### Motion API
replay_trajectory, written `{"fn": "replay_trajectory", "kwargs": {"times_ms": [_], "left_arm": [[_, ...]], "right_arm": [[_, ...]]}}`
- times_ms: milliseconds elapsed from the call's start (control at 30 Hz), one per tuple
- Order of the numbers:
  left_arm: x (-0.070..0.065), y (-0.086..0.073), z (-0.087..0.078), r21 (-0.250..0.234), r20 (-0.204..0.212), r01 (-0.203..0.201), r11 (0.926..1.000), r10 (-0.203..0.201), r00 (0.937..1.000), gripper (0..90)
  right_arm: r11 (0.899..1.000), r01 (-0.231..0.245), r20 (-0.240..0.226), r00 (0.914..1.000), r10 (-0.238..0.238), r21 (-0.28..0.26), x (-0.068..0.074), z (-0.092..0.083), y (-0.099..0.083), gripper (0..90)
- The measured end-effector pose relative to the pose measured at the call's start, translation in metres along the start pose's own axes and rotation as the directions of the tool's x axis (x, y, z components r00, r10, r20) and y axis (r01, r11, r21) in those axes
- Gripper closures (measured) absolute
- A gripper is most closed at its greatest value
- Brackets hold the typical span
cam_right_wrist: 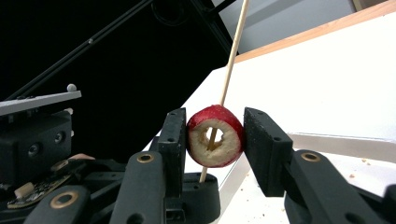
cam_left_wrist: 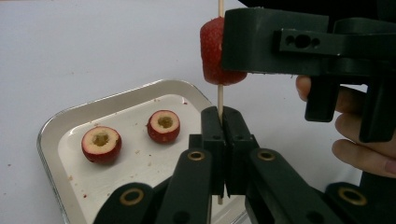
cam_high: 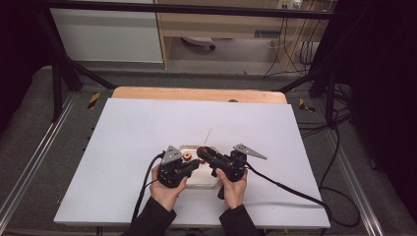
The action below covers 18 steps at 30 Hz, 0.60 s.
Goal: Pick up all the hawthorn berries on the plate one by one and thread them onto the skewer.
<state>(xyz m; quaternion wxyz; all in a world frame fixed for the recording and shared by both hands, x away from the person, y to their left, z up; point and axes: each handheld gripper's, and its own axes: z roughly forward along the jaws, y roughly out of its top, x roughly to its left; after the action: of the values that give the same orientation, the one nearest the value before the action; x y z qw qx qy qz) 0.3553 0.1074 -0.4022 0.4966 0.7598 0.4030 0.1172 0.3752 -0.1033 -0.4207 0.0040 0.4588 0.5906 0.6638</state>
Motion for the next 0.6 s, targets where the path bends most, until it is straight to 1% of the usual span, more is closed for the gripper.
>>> {"fn": "replay_trajectory", "kwargs": {"times_ms": [33,67,167,233,267,333,400,433,500,533,600], "left_arm": [[0.000,0.000,0.000,0.006,0.004,0.002,1.0000,-0.002,1.0000,88.6],[-0.001,0.000,0.001,0.006,-0.007,-0.008,0.9999,0.008,0.9999,88.7],[0.000,0.000,0.001,0.000,-0.002,-0.009,1.0000,0.009,1.0000,88.6],[0.001,0.001,0.002,0.003,0.011,-0.003,1.0000,0.003,0.9999,88.6],[0.000,0.001,0.002,-0.005,0.009,-0.008,1.0000,0.008,0.9999,88.6],[0.000,0.001,0.000,-0.007,0.009,-0.019,0.9998,0.019,0.9998,88.5],[0.001,0.000,-0.003,0.000,0.010,-0.031,0.9995,0.031,0.9995,88.5],[0.003,-0.001,-0.005,0.004,0.010,-0.034,0.9994,0.034,0.9994,88.5],[0.007,-0.003,-0.009,0.007,0.008,-0.041,0.9991,0.041,0.9991,88.5],[0.009,-0.004,-0.012,0.012,0.005,-0.048,0.9988,0.048,0.9988,88.5],[0.015,-0.007,-0.017,0.019,-0.002,-0.062,0.9979,0.062,0.9981,88.5]], "right_arm": [[1.000,0.001,-0.001,1.0000,-0.001,0.002,0.000,0.000,0.000,61.3],[1.000,0.000,-0.001,1.0000,0.000,0.003,0.000,0.000,-0.001,61.3],[1.000,0.000,-0.003,1.0000,0.000,0.022,0.000,0.001,-0.002,61.3],[1.000,-0.002,-0.002,1.0000,0.002,0.031,-0.001,0.001,-0.003,61.3],[1.000,-0.002,-0.001,1.0000,0.002,0.030,-0.001,0.001,-0.002,61.2],[1.000,-0.004,-0.007,1.0000,0.004,0.027,-0.001,0.000,-0.001,60.3],[1.000,0.016,0.000,0.9999,-0.016,0.022,0.000,-0.001,0.000,52.7],[0.999,0.037,0.007,0.9993,-0.037,0.021,0.000,-0.002,0.001,48.3],[0.997,0.072,0.017,0.9972,-0.072,0.018,0.000,-0.005,0.004,44.2],[0.996,0.085,0.023,0.9961,-0.085,0.020,0.000,-0.008,0.006,40.8],[0.994,0.108,0.028,0.9937,-0.109,0.035,-0.003,-0.013,0.010,36.5]]}}
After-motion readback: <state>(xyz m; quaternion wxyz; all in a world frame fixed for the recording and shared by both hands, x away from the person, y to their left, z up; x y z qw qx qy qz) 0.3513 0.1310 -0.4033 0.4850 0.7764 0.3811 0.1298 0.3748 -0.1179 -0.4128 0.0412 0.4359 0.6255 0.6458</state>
